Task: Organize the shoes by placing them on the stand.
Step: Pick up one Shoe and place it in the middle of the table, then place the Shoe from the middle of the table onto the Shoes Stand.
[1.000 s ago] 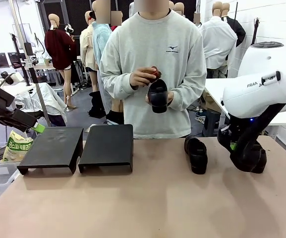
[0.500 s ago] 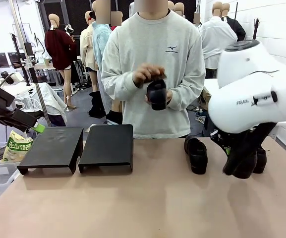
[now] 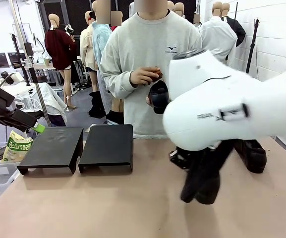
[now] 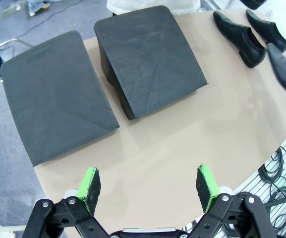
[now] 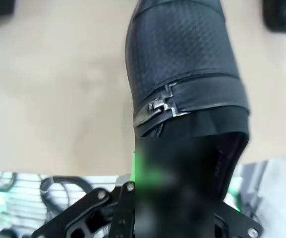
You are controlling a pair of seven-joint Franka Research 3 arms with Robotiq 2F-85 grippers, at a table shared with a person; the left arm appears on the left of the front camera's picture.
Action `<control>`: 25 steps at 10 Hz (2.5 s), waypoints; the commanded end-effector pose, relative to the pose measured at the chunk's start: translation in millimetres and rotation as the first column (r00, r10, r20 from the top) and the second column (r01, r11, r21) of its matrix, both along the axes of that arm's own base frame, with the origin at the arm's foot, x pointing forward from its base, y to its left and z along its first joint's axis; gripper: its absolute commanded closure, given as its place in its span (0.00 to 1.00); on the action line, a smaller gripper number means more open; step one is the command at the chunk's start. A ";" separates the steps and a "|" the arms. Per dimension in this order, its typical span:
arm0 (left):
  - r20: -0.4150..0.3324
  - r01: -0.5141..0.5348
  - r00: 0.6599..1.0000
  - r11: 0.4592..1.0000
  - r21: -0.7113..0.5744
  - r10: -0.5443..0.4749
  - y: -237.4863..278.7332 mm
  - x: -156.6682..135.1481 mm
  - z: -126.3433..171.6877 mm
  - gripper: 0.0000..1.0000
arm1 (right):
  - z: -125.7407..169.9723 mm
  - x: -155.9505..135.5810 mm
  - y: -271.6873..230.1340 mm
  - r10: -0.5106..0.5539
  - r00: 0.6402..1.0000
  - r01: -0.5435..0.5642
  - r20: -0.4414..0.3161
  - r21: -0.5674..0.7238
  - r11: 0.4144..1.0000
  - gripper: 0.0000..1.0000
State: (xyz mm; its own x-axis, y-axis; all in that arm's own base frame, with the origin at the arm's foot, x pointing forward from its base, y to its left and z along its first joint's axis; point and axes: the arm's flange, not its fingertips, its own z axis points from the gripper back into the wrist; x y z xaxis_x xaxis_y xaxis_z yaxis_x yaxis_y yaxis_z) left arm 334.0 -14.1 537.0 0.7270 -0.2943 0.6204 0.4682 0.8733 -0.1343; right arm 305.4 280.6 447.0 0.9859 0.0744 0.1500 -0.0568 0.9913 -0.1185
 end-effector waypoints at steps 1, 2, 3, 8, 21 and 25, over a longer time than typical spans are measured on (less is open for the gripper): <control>0.000 0.000 1.000 1.000 0.000 0.000 2.7 0.2 -0.6 0.00 | -12.3 31.8 32.6 0.072 0.996 -0.070 -0.051 0.051 0.996 1.00; 0.000 0.000 1.000 1.000 0.000 0.000 2.7 0.2 -0.6 0.00 | -16.7 29.7 51.3 0.088 0.995 -0.086 -0.054 0.047 0.995 1.00; 0.000 0.000 1.000 1.000 0.000 0.000 2.7 0.2 -0.6 0.00 | -21.6 30.4 68.9 0.093 0.995 -0.091 -0.046 0.049 0.995 1.00; 0.000 0.000 1.000 1.000 0.000 0.000 2.7 0.2 -0.6 0.00 | -79.9 41.0 105.4 0.082 0.983 -0.072 -0.162 0.068 0.995 1.00; 0.000 0.000 1.000 1.000 0.000 0.000 2.7 0.2 -0.6 0.00 | -82.3 45.0 99.0 0.059 0.991 -0.035 -0.117 0.197 0.980 0.00; 0.000 0.000 1.000 1.000 0.000 0.000 2.7 0.2 -0.6 0.00 | -79.1 51.0 101.9 0.052 0.992 -0.032 -0.116 0.170 0.985 0.00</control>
